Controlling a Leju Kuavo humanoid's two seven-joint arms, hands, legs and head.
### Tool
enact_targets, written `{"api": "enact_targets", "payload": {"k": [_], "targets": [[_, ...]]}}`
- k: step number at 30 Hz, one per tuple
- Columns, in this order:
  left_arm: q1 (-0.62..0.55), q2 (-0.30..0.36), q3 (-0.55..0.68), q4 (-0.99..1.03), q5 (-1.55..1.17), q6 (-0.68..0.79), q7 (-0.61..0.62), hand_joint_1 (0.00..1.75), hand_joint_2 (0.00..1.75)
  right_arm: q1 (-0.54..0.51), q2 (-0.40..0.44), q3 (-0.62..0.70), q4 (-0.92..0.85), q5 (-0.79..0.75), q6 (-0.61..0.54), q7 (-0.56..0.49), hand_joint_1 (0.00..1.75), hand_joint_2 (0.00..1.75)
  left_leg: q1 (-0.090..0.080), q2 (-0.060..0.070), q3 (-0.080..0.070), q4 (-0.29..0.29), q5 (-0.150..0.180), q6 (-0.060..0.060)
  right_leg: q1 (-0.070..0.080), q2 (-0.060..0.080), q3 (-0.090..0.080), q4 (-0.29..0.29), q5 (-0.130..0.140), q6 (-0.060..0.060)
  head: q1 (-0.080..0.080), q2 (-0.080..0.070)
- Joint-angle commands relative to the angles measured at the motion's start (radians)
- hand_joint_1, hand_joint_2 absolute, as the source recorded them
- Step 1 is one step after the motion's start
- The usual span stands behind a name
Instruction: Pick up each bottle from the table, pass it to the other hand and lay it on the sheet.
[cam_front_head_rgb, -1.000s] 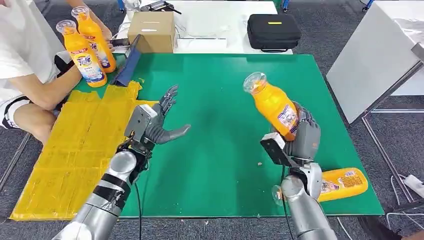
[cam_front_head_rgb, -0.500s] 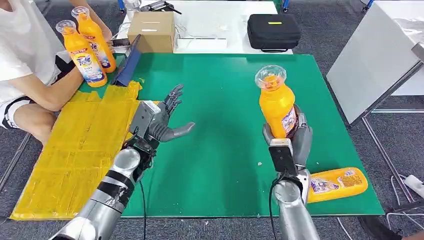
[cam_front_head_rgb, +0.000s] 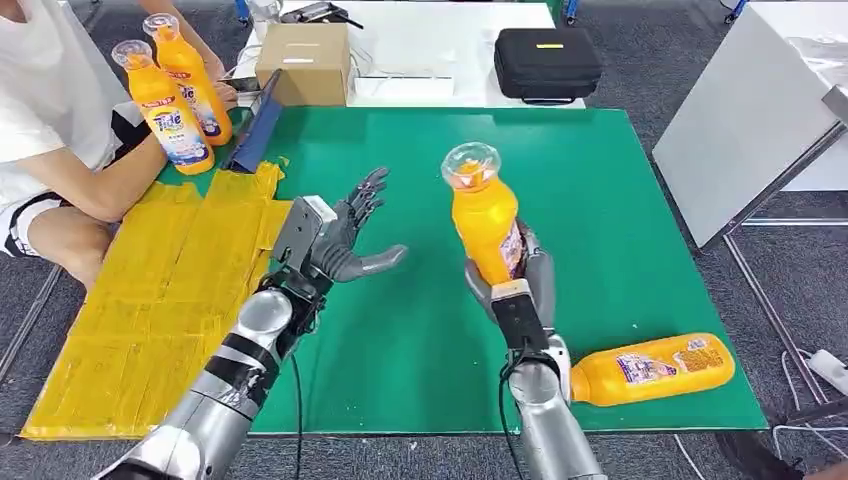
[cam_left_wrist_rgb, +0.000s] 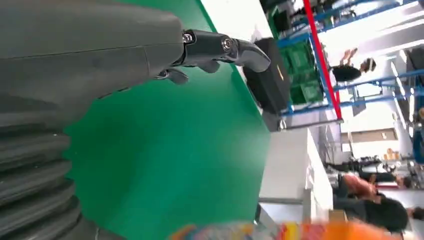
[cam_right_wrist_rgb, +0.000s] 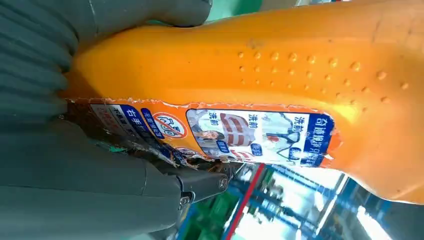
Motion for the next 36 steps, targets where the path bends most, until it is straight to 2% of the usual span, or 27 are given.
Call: {"api": "enact_targets", "payload": {"k": [1, 2, 4, 6, 8, 10, 17, 19, 21, 23, 30, 36], "targets": [[-0.07, 0.005, -0.052, 0.096, 0.006, -0.005, 0.001, 0.0, 1.75, -0.088, 0.01, 0.049, 0.161, -0.003, 0.001, -0.007, 1.75, 1.75, 0.001, -0.002, 0.006, 0.0, -0.003, -0.003, 0.0, 0.001, 0.007, 0.0, -0.002, -0.001, 0.0, 0.0], [-0.07, 0.005, -0.052, 0.096, 0.006, -0.005, 0.001, 0.0, 1.75, -0.088, 0.01, 0.049, 0.161, -0.003, 0.001, -0.007, 1.75, 1.75, 0.001, -0.001, 0.004, 0.0, -0.002, -0.002, 0.0, 0.001, 0.004, -0.001, -0.001, -0.001, 0.0, 0.0], [-0.07, 0.005, -0.052, 0.096, 0.006, -0.005, 0.001, 0.0, 1.75, -0.088, 0.01, 0.049, 0.161, -0.003, 0.001, -0.007, 1.75, 1.75, 0.002, -0.002, 0.01, 0.002, -0.006, -0.004, 0.0, 0.002, 0.011, 0.0, -0.004, -0.002, 0.0, 0.0], [-0.07, 0.005, -0.052, 0.096, 0.006, -0.005, 0.001, 0.0, 1.75, -0.088, 0.01, 0.049, 0.161, -0.003, 0.001, -0.007, 1.75, 1.75, 0.001, -0.001, 0.005, 0.0, -0.002, -0.002, 0.0, 0.001, 0.005, -0.001, -0.001, -0.001, 0.0, 0.0], [-0.07, 0.005, -0.052, 0.096, 0.006, -0.005, 0.001, 0.0, 1.75, -0.088, 0.01, 0.049, 0.161, -0.003, 0.001, -0.007, 1.75, 1.75, 0.002, -0.002, 0.01, 0.002, -0.005, -0.005, 0.0, 0.002, 0.01, 0.001, -0.004, -0.003, 0.0, 0.0], [-0.07, 0.005, -0.052, 0.096, 0.006, -0.005, 0.001, 0.0, 1.75, -0.088, 0.01, 0.049, 0.161, -0.003, 0.001, -0.007, 1.75, 1.75, 0.001, -0.001, 0.004, 0.0, -0.002, -0.002, 0.0, 0.001, 0.004, -0.001, -0.001, -0.001, 0.0, 0.0], [-0.07, 0.005, -0.052, 0.096, 0.006, -0.005, 0.001, 0.0, 1.75, -0.088, 0.01, 0.049, 0.161, -0.003, 0.001, -0.007, 1.75, 1.75, 0.001, -0.001, 0.003, 0.0, -0.002, -0.002, 0.0, 0.001, 0.004, -0.001, -0.001, -0.001, 0.0, 0.0], [-0.07, 0.005, -0.052, 0.096, 0.006, -0.005, 0.001, 0.0, 1.75, -0.088, 0.01, 0.049, 0.161, -0.003, 0.001, -0.007, 1.75, 1.75, 0.002, -0.002, 0.009, 0.003, -0.005, -0.004, 0.001, 0.002, 0.009, 0.001, -0.004, -0.002, 0.0, 0.0], [-0.07, 0.005, -0.052, 0.096, 0.006, -0.005, 0.001, 0.0, 1.75, -0.088, 0.01, 0.049, 0.161, -0.003, 0.001, -0.007, 1.75, 1.75, 0.001, -0.001, 0.003, 0.0, -0.002, -0.002, 0.0, 0.001, 0.004, 0.0, -0.001, -0.001, 0.0, 0.0], [-0.07, 0.005, -0.052, 0.096, 0.006, -0.005, 0.001, 0.0, 1.75, -0.088, 0.01, 0.049, 0.161, -0.003, 0.001, -0.007, 1.75, 1.75, 0.001, -0.002, 0.008, 0.002, -0.005, -0.004, 0.0, 0.002, 0.009, 0.001, -0.004, -0.002, 0.0, 0.0], [-0.07, 0.005, -0.052, 0.096, 0.006, -0.005, 0.001, 0.0, 1.75, -0.088, 0.01, 0.049, 0.161, -0.003, 0.001, -0.007, 1.75, 1.75, 0.001, -0.002, 0.004, 0.0, -0.002, -0.002, 0.0, 0.001, 0.004, 0.0, -0.001, -0.001, 0.0, 0.0], [-0.07, 0.005, -0.052, 0.096, 0.006, -0.005, 0.001, 0.0, 1.75, -0.088, 0.01, 0.049, 0.161, -0.003, 0.001, -0.007, 1.75, 1.75, 0.002, -0.002, 0.008, 0.002, -0.005, -0.004, 0.001, 0.002, 0.009, 0.001, -0.004, -0.002, 0.0, 0.0]]}}
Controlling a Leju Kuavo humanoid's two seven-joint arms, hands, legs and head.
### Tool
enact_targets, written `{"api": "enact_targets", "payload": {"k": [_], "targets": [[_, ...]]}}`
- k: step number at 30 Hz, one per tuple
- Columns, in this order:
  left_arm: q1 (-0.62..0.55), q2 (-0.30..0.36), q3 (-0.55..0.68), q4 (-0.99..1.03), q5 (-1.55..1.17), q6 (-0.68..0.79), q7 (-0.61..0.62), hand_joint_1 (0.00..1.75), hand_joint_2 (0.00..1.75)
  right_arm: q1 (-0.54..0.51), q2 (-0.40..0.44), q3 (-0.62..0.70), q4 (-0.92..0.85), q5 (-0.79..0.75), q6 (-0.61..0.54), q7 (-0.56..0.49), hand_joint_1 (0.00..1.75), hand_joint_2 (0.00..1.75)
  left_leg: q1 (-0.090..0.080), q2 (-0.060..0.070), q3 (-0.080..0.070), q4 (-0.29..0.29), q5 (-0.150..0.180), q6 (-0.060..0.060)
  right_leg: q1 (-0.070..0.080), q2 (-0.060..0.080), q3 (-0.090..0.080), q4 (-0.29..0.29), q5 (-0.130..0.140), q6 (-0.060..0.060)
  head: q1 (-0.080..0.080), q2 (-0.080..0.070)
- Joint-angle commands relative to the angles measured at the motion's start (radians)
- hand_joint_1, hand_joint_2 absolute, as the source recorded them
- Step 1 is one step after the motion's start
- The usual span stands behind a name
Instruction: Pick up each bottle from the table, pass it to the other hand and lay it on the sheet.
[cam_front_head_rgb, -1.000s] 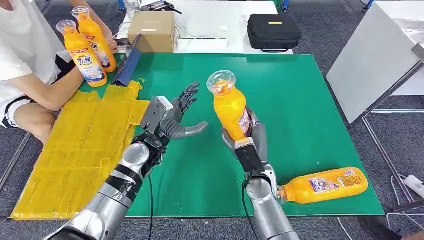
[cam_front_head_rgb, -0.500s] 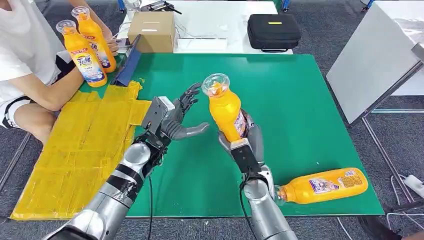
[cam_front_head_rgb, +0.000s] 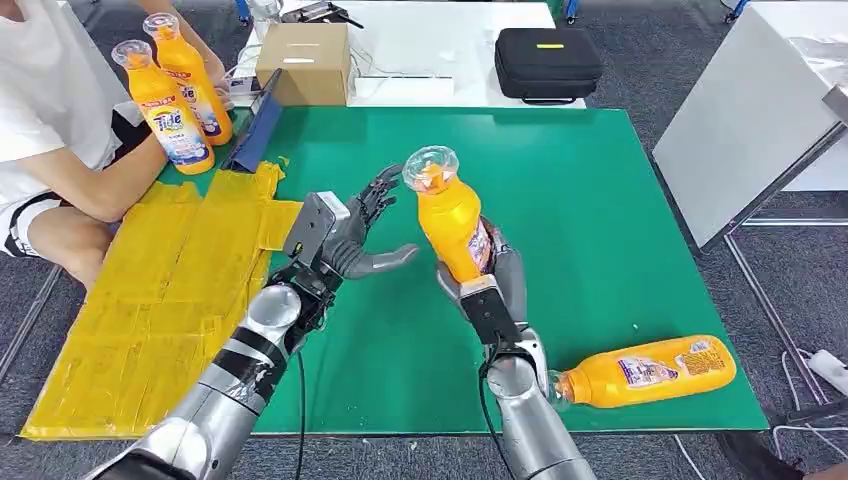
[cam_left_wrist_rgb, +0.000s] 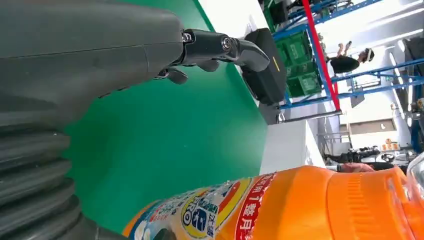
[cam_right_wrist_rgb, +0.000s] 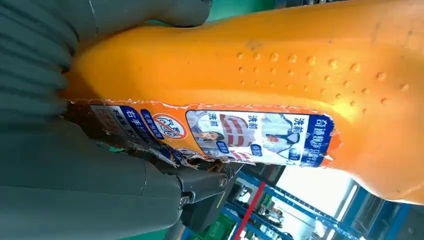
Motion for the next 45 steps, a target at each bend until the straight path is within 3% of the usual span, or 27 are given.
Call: {"api": "enact_targets", "payload": {"k": [1, 29, 30, 31, 33, 45], "targets": [[-0.044, 0.014, -0.029, 0.064, 0.0, -0.005, 0.002, 0.0, 1.75, -0.044, -0.011, 0.011, 0.057, -0.004, 0.001, -0.001, 1.75, 1.75, 0.001, -0.001, 0.006, 0.0, -0.003, -0.003, 0.0, 0.001, 0.006, 0.0, -0.002, -0.001, 0.0, 0.0], [-0.044, 0.014, -0.029, 0.064, 0.0, -0.005, 0.002, 0.0, 1.75, -0.044, -0.011, 0.011, 0.057, -0.004, 0.001, -0.001, 1.75, 1.75, 0.001, -0.001, 0.004, 0.0, -0.002, -0.002, 0.0, 0.001, 0.004, 0.0, -0.001, -0.001, 0.0, 0.0], [-0.042, -0.009, -0.066, 0.072, 0.023, -0.125, -0.05, 0.0, 1.75, -0.087, 0.001, 0.094, 0.125, 0.034, 0.126, 0.008, 1.75, 1.75, 0.001, -0.001, 0.007, 0.001, -0.004, -0.003, 0.001, 0.002, 0.007, 0.0, -0.003, -0.002, 0.0, 0.0], [-0.038, -0.054, -0.094, 0.098, -0.001, -0.086, -0.058, 0.0, 1.75, -0.134, 0.063, 0.119, 0.221, 0.056, 0.057, 0.013, 1.75, 1.75, 0.001, -0.001, 0.006, 0.001, -0.003, -0.003, 0.0, 0.002, 0.006, 0.0, -0.002, -0.001, 0.0, 0.0], [-0.041, -0.072, -0.123, 0.117, 0.0, -0.053, -0.067, 0.0, 1.75, -0.169, 0.074, 0.18, 0.287, 0.003, -0.003, 0.009, 1.75, 1.75, 0.001, 0.001, 0.006, 0.002, -0.004, -0.003, 0.001, 0.004, 0.005, 0.001, -0.002, -0.002, 0.0, 0.0], [-0.038, -0.05, -0.134, 0.1, 0.017, -0.048, -0.069, 0.0, 1.75, -0.167, 0.056, 0.18, 0.28, -0.011, 0.012, 0.002, 1.75, 1.75, 0.002, -0.002, 0.007, 0.002, -0.004, -0.003, 0.001, 0.001, 0.008, 0.0, -0.003, -0.002, 0.0, 0.0]]}}
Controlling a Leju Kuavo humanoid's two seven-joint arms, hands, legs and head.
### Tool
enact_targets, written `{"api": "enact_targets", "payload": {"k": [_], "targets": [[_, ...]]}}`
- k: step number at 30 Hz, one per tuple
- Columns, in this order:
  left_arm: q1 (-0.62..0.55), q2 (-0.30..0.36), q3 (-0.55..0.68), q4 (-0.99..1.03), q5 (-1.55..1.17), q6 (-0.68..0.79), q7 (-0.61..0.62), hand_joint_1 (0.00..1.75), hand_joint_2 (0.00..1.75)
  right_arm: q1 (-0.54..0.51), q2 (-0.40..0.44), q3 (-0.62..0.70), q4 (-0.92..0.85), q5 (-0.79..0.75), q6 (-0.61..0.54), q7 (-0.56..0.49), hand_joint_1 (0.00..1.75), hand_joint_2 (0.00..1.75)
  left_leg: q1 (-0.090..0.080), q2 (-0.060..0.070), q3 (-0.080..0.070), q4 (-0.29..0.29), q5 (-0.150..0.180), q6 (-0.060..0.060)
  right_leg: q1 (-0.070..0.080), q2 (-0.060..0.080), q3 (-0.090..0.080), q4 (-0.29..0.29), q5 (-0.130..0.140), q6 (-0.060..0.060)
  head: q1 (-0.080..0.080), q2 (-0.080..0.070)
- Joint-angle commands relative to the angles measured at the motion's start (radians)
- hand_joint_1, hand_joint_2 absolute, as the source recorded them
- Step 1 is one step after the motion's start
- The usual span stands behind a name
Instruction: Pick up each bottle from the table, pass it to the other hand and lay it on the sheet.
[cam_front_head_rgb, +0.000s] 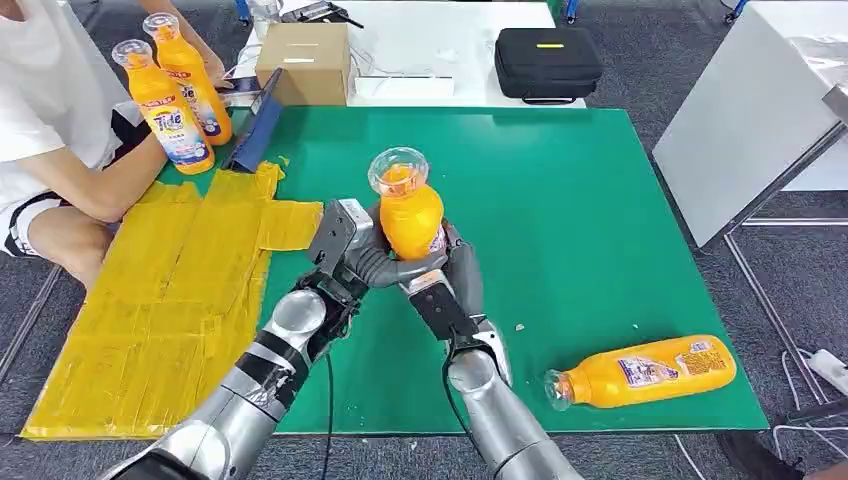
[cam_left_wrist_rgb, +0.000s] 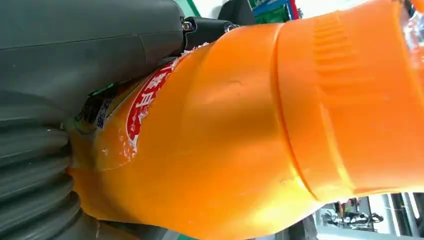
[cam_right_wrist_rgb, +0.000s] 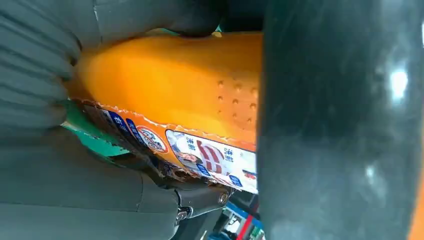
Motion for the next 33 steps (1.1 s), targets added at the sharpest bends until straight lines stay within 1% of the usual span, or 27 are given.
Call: {"api": "enact_targets", "payload": {"k": [1, 4, 5, 6, 7, 8, 9, 10, 11, 12, 14, 15, 16, 17, 19, 20, 21, 22, 24, 25, 26, 27, 28, 29, 30, 31, 33], "targets": [[-0.033, 0.009, -0.069, 0.069, 0.004, -0.004, 0.003, 0.0, 1.75, -0.076, -0.007, 0.057, 0.115, 0.003, 0.011, 0.004, 1.75, 1.75, 0.001, -0.001, 0.004, 0.0, -0.002, -0.002, 0.0, 0.001, 0.004, -0.001, -0.001, -0.001, 0.0, 0.0], [-0.032, 0.008, -0.07, 0.07, 0.004, -0.004, 0.003, 0.0, 1.75, -0.077, -0.006, 0.057, 0.116, 0.003, 0.011, 0.004, 1.75, 1.75, 0.001, -0.001, 0.008, 0.002, -0.005, -0.004, 0.0, 0.003, 0.009, 0.001, -0.004, -0.002, 0.0, 0.0], [-0.032, 0.008, -0.07, 0.07, 0.004, -0.004, 0.003, 0.0, 1.75, -0.077, -0.006, 0.057, 0.116, 0.003, 0.011, 0.004, 1.75, 1.75, 0.001, -0.001, 0.004, 0.0, -0.002, -0.002, 0.0, 0.001, 0.004, -0.001, -0.001, -0.001, 0.0, 0.0], [-0.032, 0.008, -0.07, 0.07, 0.004, -0.004, 0.003, 0.0, 1.75, -0.077, -0.006, 0.057, 0.116, 0.003, 0.011, 0.004, 1.75, 1.75, 0.002, -0.002, 0.008, 0.001, -0.004, -0.004, 0.001, 0.002, 0.009, 0.0, -0.003, -0.002, 0.0, 0.0], [-0.031, 0.01, -0.068, 0.069, 0.006, -0.003, 0.002, 0.0, 1.75, -0.078, -0.006, 0.06, 0.12, 0.005, 0.012, 0.005, 1.75, 1.75, 0.001, -0.001, 0.006, 0.0, -0.003, -0.003, 0.0, 0.001, 0.006, 0.0, -0.002, -0.002, 0.0, 0.0], [-0.03, 0.011, -0.067, 0.066, 0.007, 0.0, 0.001, 0.03, 1.75, -0.08, -0.006, 0.06, 0.123, 0.007, 0.012, 0.005, 1.75, 1.75, 0.002, -0.002, 0.009, 0.002, -0.005, -0.004, 0.001, 0.002, 0.009, 0.001, -0.004, -0.002, 0.0, 0.0], [-0.028, 0.011, -0.065, 0.063, 0.01, 0.003, -0.001, 1.45, 1.75, -0.081, -0.005, 0.061, 0.125, 0.008, 0.011, 0.004, 1.75, 1.75, 0.002, -0.002, 0.011, 0.003, -0.006, -0.005, 0.001, 0.002, 0.011, 0.001, -0.005, -0.003, 0.0, 0.0], [-0.028, 0.011, -0.064, 0.062, 0.01, 0.004, -0.001, 1.75, 1.75, -0.081, -0.005, 0.061, 0.125, 0.008, 0.011, 0.004, 1.75, 1.75, 0.002, -0.002, 0.01, 0.002, -0.006, -0.004, 0.001, 0.003, 0.01, 0.001, -0.004, -0.002, 0.0, 0.0], [-0.028, 0.011, -0.063, 0.061, 0.011, 0.005, -0.002, 1.75, 1.75, -0.081, -0.004, 0.062, 0.126, 0.008, 0.013, 0.004, 1.75, 1.75, 0.002, -0.001, 0.01, 0.002, -0.005, -0.004, 0.0, 0.003, 0.01, 0.001, -0.004, -0.002, 0.0, 0.0], [-0.028, 0.011, -0.062, 0.06, 0.011, 0.006, -0.002, 1.75, 1.75, -0.081, -0.004, 0.062, 0.126, 0.008, 0.013, 0.003, 1.75, 1.75, 0.001, -0.001, 0.005, 0.0, -0.002, -0.002, 0.0, 0.001, 0.005, -0.001, -0.001, -0.001, 0.0, 0.0], [-0.028, 0.011, -0.062, 0.06, 0.011, 0.006, -0.002, 1.75, 1.75, -0.081, -0.004, 0.062, 0.126, 0.008, 0.013, 0.003, 1.75, 1.75, 0.001, -0.002, 0.008, 0.001, -0.004, -0.004, 0.0, 0.002, 0.008, 0.0, -0.003, -0.002, 0.0, 0.0], [-0.028, 0.011, -0.062, 0.06, 0.011, 0.006, -0.002, 1.75, 1.75, -0.081, -0.004, 0.062, 0.126, 0.008, 0.013, 0.003, 1.75, 1.75, 0.001, -0.001, 0.005, 0.0, -0.002, -0.002, 0.0, 0.001, 0.005, 0.0, -0.002, -0.001, 0.0, 0.0], [-0.028, 0.01, -0.061, 0.061, 0.012, 0.01, -0.002, 1.75, 1.75, -0.081, -0.003, 0.062, 0.126, 0.008, 0.012, 0.003, 1.75, 1.75, 0.001, -0.001, 0.008, 0.002, -0.004, -0.003, 0.0, 0.002, 0.008, 0.001, -0.003, -0.002, 0.0, 0.0], [-0.028, 0.01, -0.06, 0.062, 0.013, 0.011, -0.003, 1.75, 1.75, -0.081, -0.003, 0.063, 0.127, 0.008, 0.013, 0.002, 1.75, 1.75, 0.001, 0.0, 0.005, 0.0, -0.002, -0.002, 0.0, 0.002, 0.005, 0.0, -0.002, -0.001, 0.0, 0.0], [-0.029, 0.009, -0.057, 0.064, 0.016, 0.014, -0.003, 1.75, 1.75, -0.082, -0.002, 0.063, 0.128, 0.009, 0.012, 0.003, 1.75, 1.75, 0.001, -0.001, 0.006, 0.0, -0.003, -0.003, 0.0, 0.001, 0.006, 0.0, -0.002, -0.001, 0.0, 0.0], [-0.03, 0.009, -0.055, 0.065, 0.018, 0.014, -0.004, 1.75, 1.75, -0.082, -0.002, 0.063, 0.129, 0.008, 0.012, 0.003, 1.75, 1.75, 0.002, -0.002, 0.011, 0.002, -0.006, -0.004, 0.001, 0.002, 0.011, 0.001, -0.005, -0.002, 0.0, 0.0], [-0.03, 0.009, -0.055, 0.065, 0.019, 0.015, -0.004, 1.75, 1.75, -0.082, -0.002, 0.063, 0.129, 0.008, 0.013, 0.003, 1.75, 1.75, 0.001, -0.001, 0.006, 0.0, -0.003, -0.003, 0.0, 0.001, 0.006, 0.0, -0.002, -0.001, 0.0, 0.0], [-0.03, 0.009, -0.055, 0.065, 0.019, 0.015, -0.004, 1.75, 1.75, -0.082, -0.002, 0.063, 0.129, 0.008, 0.013, 0.003, 1.75, 1.75, 0.001, -0.002, 0.009, 0.002, -0.005, -0.004, 0.0, 0.002, 0.009, 0.001, -0.004, -0.002, 0.0, 0.0], [-0.03, 0.009, -0.055, 0.065, 0.019, 0.015, -0.004, 1.75, 1.75, -0.082, -0.002, 0.063, 0.129, 0.008, 0.013, 0.003, 1.75, 1.75, 0.001, -0.001, 0.004, 0.0, -0.002, -0.002, 0.0, 0.001, 0.004, -0.001, -0.001, -0.001, 0.0, 0.0], [-0.03, 0.009, -0.055, 0.065, 0.019, 0.015, -0.004, 1.75, 1.75, -0.082, -0.002, 0.063, 0.129, 0.008, 0.013, 0.003, 1.75, 1.75, 0.001, -0.001, 0.006, 0.001, -0.003, -0.003, 0.0, 0.002, 0.007, 0.0, -0.003, -0.002, 0.0, 0.0], [-0.03, 0.009, -0.055, 0.065, 0.019, 0.015, -0.004, 1.75, 1.75, -0.082, -0.002, 0.063, 0.129, 0.008, 0.013, 0.003, 1.75, 1.75, 0.001, -0.001, 0.003, 0.0, -0.001, -0.002, 0.0, 0.001, 0.004, 0.0, -0.001, -0.001, 0.0, 0.0], [-0.03, 0.009, -0.055, 0.065, 0.019, 0.015, -0.004, 1.75, 1.75, -0.082, -0.002, 0.063, 0.129, 0.008, 0.013, 0.003, 1.75, 1.75, 0.002, -0.002, 0.008, 0.002, -0.004, -0.004, 0.001, 0.002, 0.008, 0.001, -0.003, -0.002, 0.0, 0.0], [-0.031, 0.008, -0.054, 0.065, 0.019, 0.015, -0.004, 1.75, 1.75, -0.083, -0.002, 0.063, 0.129, 0.008, 0.013, 0.003, 1.75, 1.75, 0.001, -0.001, 0.004, 0.0, -0.002, -0.002, 0.0, 0.001, 0.004, 0.0, -0.001, -0.001, 0.0, 0.0], [-0.031, 0.008, -0.052, 0.065, 0.021, 0.017, -0.004, 1.75, 1.75, -0.083, -0.001, 0.063, 0.13, 0.008, 0.014, 0.003, 1.75, 1.75, 0.001, -0.001, 0.008, 0.001, -0.004, -0.003, 0.0, 0.002, 0.008, 0.001, -0.003, -0.002, 0.0, 0.0], [-0.031, 0.007, -0.047, 0.066, 0.024, 0.021, -0.004, 1.75, 1.75, -0.082, -0.001, 0.063, 0.13, 0.007, 0.014, 0.002, 1.75, 1.75, 0.001, -0.001, 0.004, 0.0, -0.002, -0.002, 0.0, 0.001, 0.004, 0.0, -0.001, -0.001, 0.0, 0.0], [-0.032, 0.007, -0.042, 0.065, 0.028, 0.026, -0.005, 1.75, 1.75, -0.081, -0.001, 0.063, 0.129, 0.005, 0.014, 0.001, 1.75, 1.75, 0.002, -0.002, 0.007, 0.001, -0.004, -0.003, 0.001, 0.002, 0.008, 0.0, -0.003, -0.002, 0.0, 0.0], [-0.033, 0.009, -0.03, 0.06, 0.033, 0.037, -0.006, 1.75, 1.75, -0.076, -0.001, 0.06, 0.118, 0.001, 0.01, -0.003, 1.75, 1.75, 0.001, -0.001, 0.007, 0.001, -0.004, -0.003, 0.0, 0.002, 0.007, 0.0, -0.003, -0.002, 0.0, 0.0]]}}
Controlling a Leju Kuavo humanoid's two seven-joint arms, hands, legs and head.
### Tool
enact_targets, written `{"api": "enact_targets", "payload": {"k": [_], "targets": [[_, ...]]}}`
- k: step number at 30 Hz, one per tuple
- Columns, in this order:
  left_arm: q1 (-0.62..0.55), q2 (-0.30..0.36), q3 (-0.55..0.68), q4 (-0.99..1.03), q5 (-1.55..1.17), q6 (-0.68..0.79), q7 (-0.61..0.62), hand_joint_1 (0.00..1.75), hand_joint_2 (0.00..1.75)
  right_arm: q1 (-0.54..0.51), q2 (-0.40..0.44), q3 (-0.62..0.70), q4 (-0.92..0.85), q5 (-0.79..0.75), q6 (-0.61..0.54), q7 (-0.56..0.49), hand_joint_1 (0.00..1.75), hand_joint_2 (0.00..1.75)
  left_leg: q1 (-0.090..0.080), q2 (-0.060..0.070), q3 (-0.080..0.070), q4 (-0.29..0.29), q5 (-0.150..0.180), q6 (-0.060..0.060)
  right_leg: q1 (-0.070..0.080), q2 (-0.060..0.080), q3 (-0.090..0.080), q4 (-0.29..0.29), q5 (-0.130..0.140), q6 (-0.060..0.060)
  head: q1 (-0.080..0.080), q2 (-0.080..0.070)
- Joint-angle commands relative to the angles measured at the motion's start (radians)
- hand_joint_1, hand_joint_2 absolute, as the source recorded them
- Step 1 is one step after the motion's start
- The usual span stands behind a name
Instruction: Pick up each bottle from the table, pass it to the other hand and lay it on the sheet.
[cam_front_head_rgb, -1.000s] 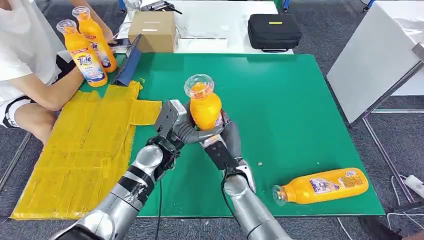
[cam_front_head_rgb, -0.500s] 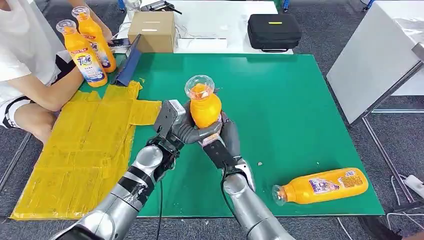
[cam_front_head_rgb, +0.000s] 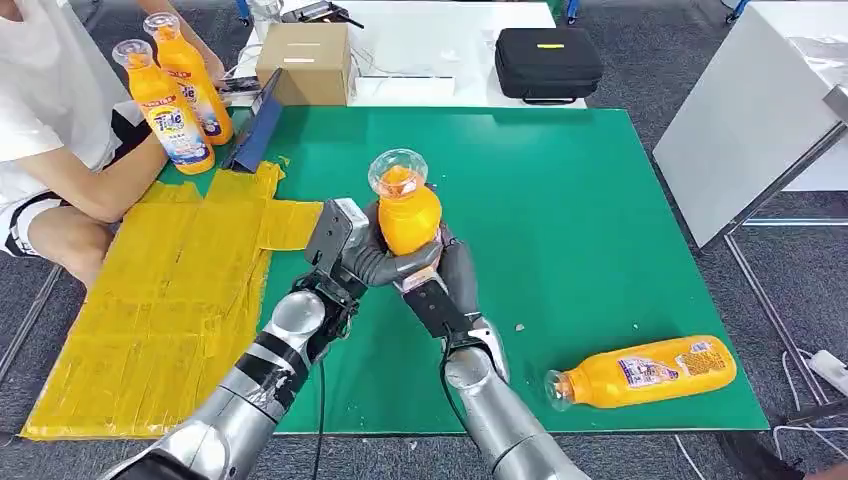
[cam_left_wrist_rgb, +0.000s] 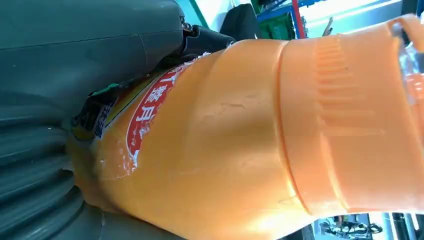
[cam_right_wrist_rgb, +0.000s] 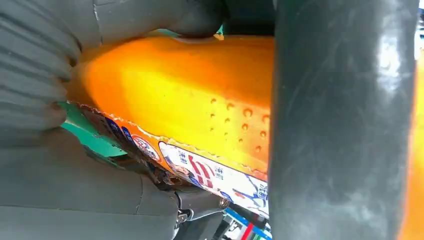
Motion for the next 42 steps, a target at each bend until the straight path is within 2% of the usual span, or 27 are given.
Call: {"api": "enact_targets", "payload": {"k": [1, 2, 3, 5, 6, 7, 8, 9, 10, 12, 19, 23, 25, 27, 28, 29, 30, 31, 34, 35, 36, 37, 38, 39, 40, 41, 42], "targets": [[-0.035, 0.011, -0.018, 0.045, 0.009, 0.039, -0.005, 1.75, 1.75, -0.041, -0.005, 0.045, 0.051, -0.003, 0.003, -0.006, 1.75, 1.75, 0.001, -0.001, 0.006, 0.001, -0.003, -0.003, 0.0, 0.002, 0.006, 0.0, -0.002, -0.001, 0.0, 0.0], [-0.035, 0.013, -0.013, 0.042, 0.01, 0.043, -0.005, 1.75, 1.75, -0.037, -0.006, 0.043, 0.04, -0.006, 0.0, -0.009, 0.79, 1.75, 0.002, -0.001, 0.008, 0.002, -0.004, -0.004, 0.0, 0.002, 0.008, 0.001, -0.003, -0.002, 0.0, 0.0], [-0.038, 0.024, 0.01, 0.029, 0.018, 0.059, -0.002, 1.75, 1.75, -0.018, -0.011, 0.042, -0.007, -0.013, -0.004, -0.016, 0.0, 1.75, 0.001, -0.001, 0.005, 0.0, -0.002, -0.002, 0.0, 0.001, 0.005, 0.0, -0.002, -0.001, 0.0, 0.0], [-0.045, 0.037, 0.044, 0.02, 0.022, 0.091, 0.001, 1.75, 1.75, 0.011, -0.021, 0.047, -0.083, -0.019, -0.004, -0.014, 0.0, 1.75, 0.002, -0.001, 0.009, 0.002, -0.005, -0.004, 0.001, 0.003, 0.009, 0.001, -0.004, -0.002, 0.0, 0.0], [-0.055, 0.051, 0.064, 0.016, 0.014, 0.113, 0.0, 1.75, 1.75, 0.025, -0.027, 0.05, -0.128, -0.02, -0.007, -0.014, 0.0, 1.75, 0.001, -0.001, 0.005, 0.001, -0.003, -0.003, 0.0, 0.002, 0.005, 0.0, -0.002, -0.002, 0.0, 0.0], [-0.06, 0.06, 0.08, 0.009, -0.059, 0.219, -0.013, 1.75, 1.75, 0.05, -0.037, 0.056, -0.191, -0.018, -0.014, -0.007, 0.0, 1.75, 0.002, -0.001, 0.008, 0.002, -0.005, -0.004, 0.001, 0.002, 0.008, 0.001, -0.004, -0.002, 0.0, 0.0], [-0.066, 0.065, 0.099, 0.004, -0.072, 0.238, -0.007, 1.75, 1.75, 0.065, -0.043, 0.06, -0.234, -0.017, -0.016, 0.002, 0.0, 1.75, 0.001, 0.0, 0.003, 0.001, -0.002, -0.002, 0.001, 0.002, 0.003, 0.0, -0.001, -0.001, 0.0, 0.0], [-0.083, 0.081, 0.118, 0.015, -0.135, 0.309, 0.01, 1.75, 1.75, 0.085, -0.053, 0.073, -0.296, -0.01, -0.02, 0.006, 0.0, 1.75, 0.002, -0.001, 0.008, 0.002, -0.005, -0.004, 0.001, 0.003, 0.007, 0.001, -0.004, -0.002, 0.0, 0.0], [-0.089, 0.085, 0.128, 0.019, -0.152, 0.326, 0.009, 1.75, 1.75, 0.093, -0.056, 0.076, -0.317, -0.006, -0.026, 0.01, 0.0, 1.75, 0.001, 0.0, 0.004, 0.001, -0.002, -0.003, 0.001, 0.002, 0.004, 0.0, -0.002, -0.002, 0.0, 0.0], [-0.128, 0.106, 0.191, 0.068, -0.267, 0.463, 0.026, 1.75, 1.75, 0.125, -0.075, 0.102, -0.419, 0.007, -0.038, 0.022, 0.0, 1.75, 0.001, 0.0, 0.004, 0.001, -0.002, -0.003, 0.0, 0.002, 0.004, 0.001, -0.002, -0.002, 0.0, 0.0], [-0.139, 0.108, 0.214, 0.089, -0.279, 0.458, 0.02, 1.75, 1.75, 0.136, -0.082, 0.109, -0.444, 0.014, -0.047, 0.029, 0.0, 1.75, 0.003, -0.001, 0.009, 0.002, -0.005, -0.004, 0.001, 0.002, 0.008, 0.001, -0.004, -0.002, 0.0, 0.0], [-0.139, 0.104, 0.218, 0.093, -0.3, 0.482, 0.025, 1.75, 1.75, 0.134, -0.081, 0.108, -0.439, 0.013, -0.055, 0.024, 0.0, 1.75, 0.002, -0.001, 0.004, 0.0, -0.002, -0.002, 0.001, 0.001, 0.004, 0.0, -0.002, -0.001, 0.0, 0.0], [-0.155, 0.136, 0.258, 0.123, -0.318, 0.492, 0.037, 1.75, 1.75, 0.154, -0.092, 0.118, -0.501, 0.013, -0.075, 0.01, 0.0, 1.75, 0.001, 0.0, 0.004, 0.0, -0.002, -0.002, 0.0, 0.002, 0.004, 0.0, -0.002, -0.001, 0.0, 0.0], [-0.152, 0.17, 0.293, 0.139, -0.386, 0.587, 0.024, 1.75, 1.75, 0.183, -0.105, 0.123, -0.576, 0.015, -0.094, 0.014, 0.0, 1.75, 0.001, 0.0, 0.004, 0.0, -0.002, -0.003, 0.0, 0.002, 0.003, 0.0, -0.001, -0.002, 0.0, 0.0], [-0.15, 0.184, 0.304, 0.153, -0.443, 0.636, 0.025, 1.75, 1.75, 0.196, -0.111, 0.128, -0.611, 0.018, -0.109, 0.017, 0.0, 1.75, 0.002, 0.0, 0.007, 0.001, -0.004, -0.004, 0.001, 0.003, 0.006, 0.001, -0.003, -0.003, 0.0, 0.0], [-0.145, 0.196, 0.324, 0.174, -0.506, 0.678, 0.033, 1.75, 1.75, 0.207, -0.118, 0.134, -0.645, 0.021, -0.126, 0.02, 0.0, 1.75, 0.001, 0.001, 0.003, 0.0, -0.001, -0.002, 0.0, 0.003, 0.002, 0.0, -0.001, -0.002, 0.0, 0.0], [-0.144, 0.202, 0.338, 0.197, -0.559, 0.708, 0.03, 1.75, 1.75, 0.211, -0.125, 0.141, -0.665, 0.023, -0.138, 0.023, 0.0, 1.75, 0.002, 0.002, 0.009, 0.001, -0.005, -0.004, 0.0, 0.005, 0.008, 0.001, -0.003, -0.003, 0.0, 0.0], [-0.142, 0.22, 0.325, 0.231, -0.679, 0.796, 0.048, 1.75, 1.75, 0.213, -0.132, 0.148, -0.681, 0.026, -0.15, 0.023, 0.0, 1.75, 0.001, 0.002, 0.005, 0.0, -0.003, -0.003, 0.001, 0.004, 0.004, 0.0, -0.002, -0.002, 0.0, 0.0], [-0.121, 0.257, 0.363, 0.31, -0.915, 0.825, 0.102, 1.75, 1.75, 0.203, -0.166, 0.176, -0.72, 0.074, -0.201, 0.022, 0.0, 1.75, 0.002, 0.002, 0.011, 0.001, -0.005, -0.005, 0.001, 0.005, 0.009, 0.0, -0.004, -0.003, 0.0, 0.0], [-0.095, 0.257, 0.393, 0.323, -1.029, 0.825, 0.113, 1.75, 1.75, 0.188, -0.179, 0.182, -0.717, 0.101, -0.212, 0.039, 0.0, 1.75, 0.002, 0.002, 0.008, 0.0, -0.003, -0.003, 0.001, 0.003, 0.006, -0.001, -0.002, -0.002, 0.0, 0.0], [-0.062, 0.264, 0.417, 0.312, -1.138, 0.825, 0.139, 1.75, 1.75, 0.174, -0.193, 0.188, -0.71, 0.097, -0.195, 0.053, 0.0, 1.75, 0.002, 0.003, 0.012, 0.001, -0.006, -0.004, 0.001, 0.006, 0.01, 0.0, -0.004, -0.003, 0.0, 0.0], [-0.026, 0.261, 0.458, 0.289, -1.246, 0.825, 0.158, 1.75, 1.75, 0.161, -0.205, 0.189, -0.701, 0.094, -0.183, 0.062, 0.0, 1.75, 0.001, 0.004, 0.007, -0.001, -0.003, -0.002, 0.0, 0.006, 0.005, -0.001, -0.001, -0.001, 0.0, 0.0], [0.011, 0.262, 0.485, 0.258, -1.331, 0.825, 0.182, 1.75, 1.75, 0.149, -0.215, 0.19, -0.689, 0.093, -0.168, 0.071, 0.0, 1.75, 0.002, 0.006, 0.013, -0.001, -0.006, -0.004, 0.0, 0.009, 0.011, -0.002, -0.003, -0.002, 0.0, 0.0], [0.05, 0.255, 0.537, 0.244, -1.39, 0.825, 0.172, 1.75, 1.75, 0.135, -0.226, 0.188, -0.672, 0.086, -0.15, 0.079, 0.0, 1.75, 0.001, 0.006, 0.01, -0.002, -0.004, -0.003, 0.0, 0.008, 0.007, -0.002, -0.002, -0.002, 0.0, 0.0], [0.072, 0.253, 0.563, 0.242, -1.42, 0.825, 0.161, 1.75, 1.75, 0.129, -0.232, 0.187, -0.663, 0.073, -0.131, 0.08, 0.0, 1.75, 0.001, 0.009, 0.013, -0.001, -0.006, -0.003, 0.0, 0.011, 0.011, -0.002, -0.002, -0.002, 0.0, 0.0], [0.082, 0.254, 0.569, 0.246, -1.424, 0.825, 0.159, 1.75, 1.75, 0.129, -0.231, 0.197, -0.663, 0.033, -0.092, 0.075, 0.0, 1.75, 0.001, 0.007, 0.009, -0.002, -0.004, -0.002, 0.0, 0.009, 0.007, -0.002, -0.001, -0.002, 0.0, 0.0], [0.083, 0.251, 0.595, 0.275, -1.417, 0.825, 0.132, 1.75, 1.75, 0.121, -0.247, 0.191, -0.654, -0.037, -0.016, 0.062, 0.0, 1.75, 0.001, 0.007, 0.011, -0.001, -0.005, -0.003, 0.0, 0.009, 0.009, -0.002, -0.003, -0.002, 0.0, 0.0]]}}
